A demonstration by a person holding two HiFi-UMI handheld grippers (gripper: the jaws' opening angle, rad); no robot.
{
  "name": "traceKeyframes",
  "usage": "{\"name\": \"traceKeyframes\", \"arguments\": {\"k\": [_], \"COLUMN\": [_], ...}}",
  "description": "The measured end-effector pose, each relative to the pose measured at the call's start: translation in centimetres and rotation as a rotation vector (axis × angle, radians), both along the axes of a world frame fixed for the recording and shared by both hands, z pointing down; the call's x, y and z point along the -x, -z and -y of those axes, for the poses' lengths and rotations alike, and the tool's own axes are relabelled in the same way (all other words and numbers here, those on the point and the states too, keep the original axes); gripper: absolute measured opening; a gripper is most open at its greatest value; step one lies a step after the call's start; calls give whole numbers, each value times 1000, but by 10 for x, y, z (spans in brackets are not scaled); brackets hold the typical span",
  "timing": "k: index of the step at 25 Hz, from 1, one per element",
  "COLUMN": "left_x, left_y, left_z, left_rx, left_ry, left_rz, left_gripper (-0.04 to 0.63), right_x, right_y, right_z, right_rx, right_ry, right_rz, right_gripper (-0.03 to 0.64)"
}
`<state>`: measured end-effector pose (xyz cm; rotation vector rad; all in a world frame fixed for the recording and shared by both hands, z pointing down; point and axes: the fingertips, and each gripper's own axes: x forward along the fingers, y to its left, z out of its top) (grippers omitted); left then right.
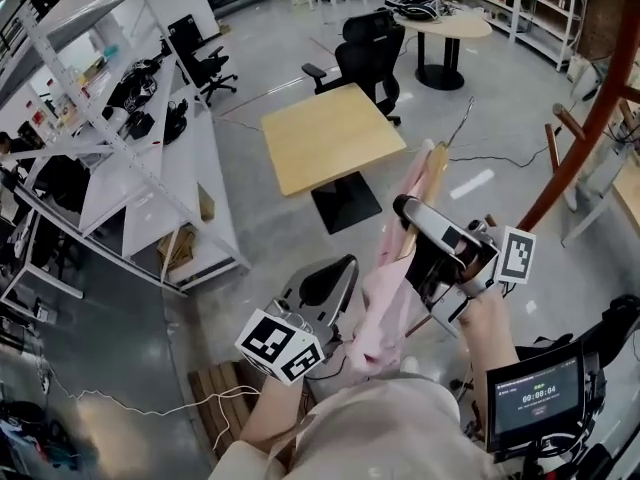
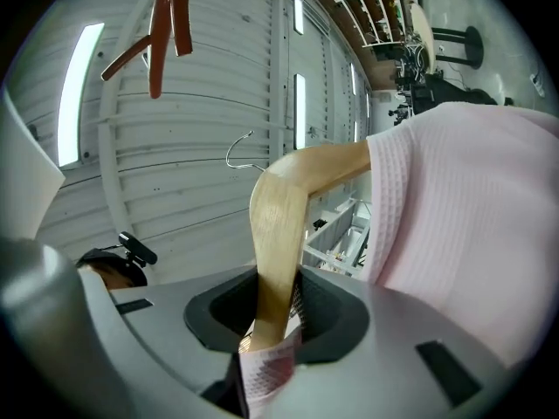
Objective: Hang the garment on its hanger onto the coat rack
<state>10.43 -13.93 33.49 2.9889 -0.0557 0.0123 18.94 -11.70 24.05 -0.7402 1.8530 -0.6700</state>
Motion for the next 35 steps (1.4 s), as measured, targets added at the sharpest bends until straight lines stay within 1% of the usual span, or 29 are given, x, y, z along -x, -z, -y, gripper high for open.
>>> {"name": "traceKeyframes", "arguments": {"k": [3, 6, 13, 19, 25, 30, 35], "left_x": [-19, -33, -64, -71, -97, -121, -126], "left_y": [5, 11, 26, 6, 12, 16, 11], "left_z": [-8, -11, -35, -34, -61, -88, -95], "left_rx": [-22, -39, -29, -34, -34, -26, -21], "left_ry": [-54, -88, -156, -215, -234, -241, -245], "left_rz": [-15, -33, -64, -53, -45, -34, -29], "left_gripper": [6, 6, 6, 6, 6, 6, 6], "right_x": [-13, -26, -59, -58, -79, -96, -96], "right_y": [5, 7, 24, 8, 12, 11, 6], "right_z": [-5, -8, -37, -32, -59, -82, -87], "right_rx": [-5, 2, -11, -6, -4, 16, 23], "right_ry": [-32, -67, -111, -145, -149, -128, -115], "right_rz": [-18, -29, -47, -45, -38, -18, -11], "right_gripper": [104, 104, 104, 104, 104, 104, 104]}}
